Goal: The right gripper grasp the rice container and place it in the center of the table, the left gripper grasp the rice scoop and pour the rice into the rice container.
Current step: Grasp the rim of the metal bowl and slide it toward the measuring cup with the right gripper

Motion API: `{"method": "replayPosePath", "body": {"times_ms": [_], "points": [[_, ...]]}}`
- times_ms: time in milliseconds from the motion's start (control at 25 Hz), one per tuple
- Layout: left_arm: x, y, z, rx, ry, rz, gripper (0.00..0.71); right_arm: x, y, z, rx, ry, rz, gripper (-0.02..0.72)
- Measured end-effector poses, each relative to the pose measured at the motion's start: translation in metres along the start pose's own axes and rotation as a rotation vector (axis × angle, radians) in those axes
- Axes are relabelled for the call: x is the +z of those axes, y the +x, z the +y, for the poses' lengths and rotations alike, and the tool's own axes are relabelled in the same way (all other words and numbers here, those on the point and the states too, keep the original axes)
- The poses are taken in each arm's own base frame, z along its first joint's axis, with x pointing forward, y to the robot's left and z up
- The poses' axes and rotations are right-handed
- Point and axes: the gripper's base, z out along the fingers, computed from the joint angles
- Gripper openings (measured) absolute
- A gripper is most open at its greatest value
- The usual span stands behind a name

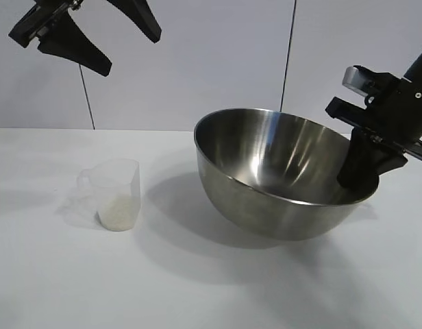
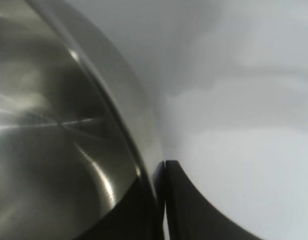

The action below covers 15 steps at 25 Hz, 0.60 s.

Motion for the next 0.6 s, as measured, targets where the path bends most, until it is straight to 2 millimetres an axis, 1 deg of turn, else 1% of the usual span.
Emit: {"method": "replayPosePath", "body": {"times_ms": [160, 240, 320, 440, 600], "points": [[0.000, 0.000, 0.000, 0.000, 0.000, 0.000, 0.543, 0.013, 0.001, 0.027, -0.036, 0.007, 0.017, 0.012], [0.000, 0.000, 0.000, 0.000, 0.000, 0.000, 0.543, 0.017, 0.002, 0.036, -0.037, 0.019, 0.026, 0.012], [0.000, 0.000, 0.000, 0.000, 0.000, 0.000, 0.543, 0.019, 0.002, 0.038, -0.033, 0.055, 0.029, 0.012], [0.000, 0.000, 0.000, 0.000, 0.000, 0.000, 0.543, 0.020, 0.001, 0.035, -0.017, 0.107, 0.017, 0.012], [0.000, 0.000, 0.000, 0.000, 0.000, 0.000, 0.543, 0.020, 0.000, 0.034, 0.001, 0.117, -0.004, 0.012]]}}
